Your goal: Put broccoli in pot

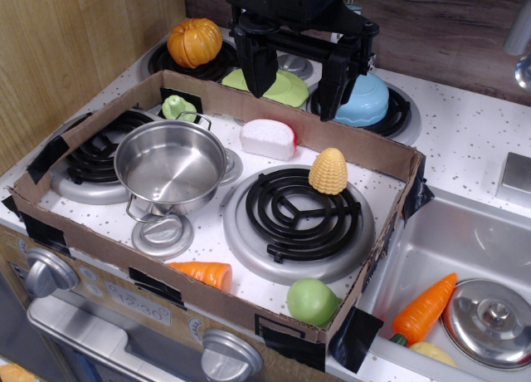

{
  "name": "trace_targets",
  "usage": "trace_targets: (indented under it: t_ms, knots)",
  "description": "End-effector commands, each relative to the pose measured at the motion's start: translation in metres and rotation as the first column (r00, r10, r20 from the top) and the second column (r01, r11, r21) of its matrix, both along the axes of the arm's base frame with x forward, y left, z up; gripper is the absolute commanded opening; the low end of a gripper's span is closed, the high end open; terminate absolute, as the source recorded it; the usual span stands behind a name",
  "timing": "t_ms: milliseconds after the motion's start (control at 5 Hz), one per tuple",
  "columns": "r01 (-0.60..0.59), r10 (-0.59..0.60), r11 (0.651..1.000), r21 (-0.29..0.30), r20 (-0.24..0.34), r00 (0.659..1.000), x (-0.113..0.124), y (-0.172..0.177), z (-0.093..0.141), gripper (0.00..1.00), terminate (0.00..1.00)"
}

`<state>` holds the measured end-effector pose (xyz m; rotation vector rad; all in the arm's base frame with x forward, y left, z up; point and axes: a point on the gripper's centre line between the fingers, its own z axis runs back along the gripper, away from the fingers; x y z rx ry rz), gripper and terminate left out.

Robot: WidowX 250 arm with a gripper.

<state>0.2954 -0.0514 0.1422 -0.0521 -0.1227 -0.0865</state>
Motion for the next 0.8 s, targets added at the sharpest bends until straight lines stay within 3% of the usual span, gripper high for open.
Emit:
trace_targets:
  t_ms: [0, 200, 400, 600]
  knots:
    - [0.000, 0.000, 1.000, 0.000, 0.000, 1.000, 0.000, 0.000, 0.000, 1.00, 0.00]
    - [-0.045, 0.044, 0.999, 0.024, 0.054, 0.998, 0.022, 0.023, -0.007, 1.00, 0.00]
    - [0.005, -0.007, 1.000, 0.014, 0.117, 0.993, 0.036, 0.046, -0.007, 1.00, 0.00]
    - [0.019, -0.021, 1.000, 0.012, 0.113, 0.993, 0.046, 0.068, -0.005, 1.00, 0.00]
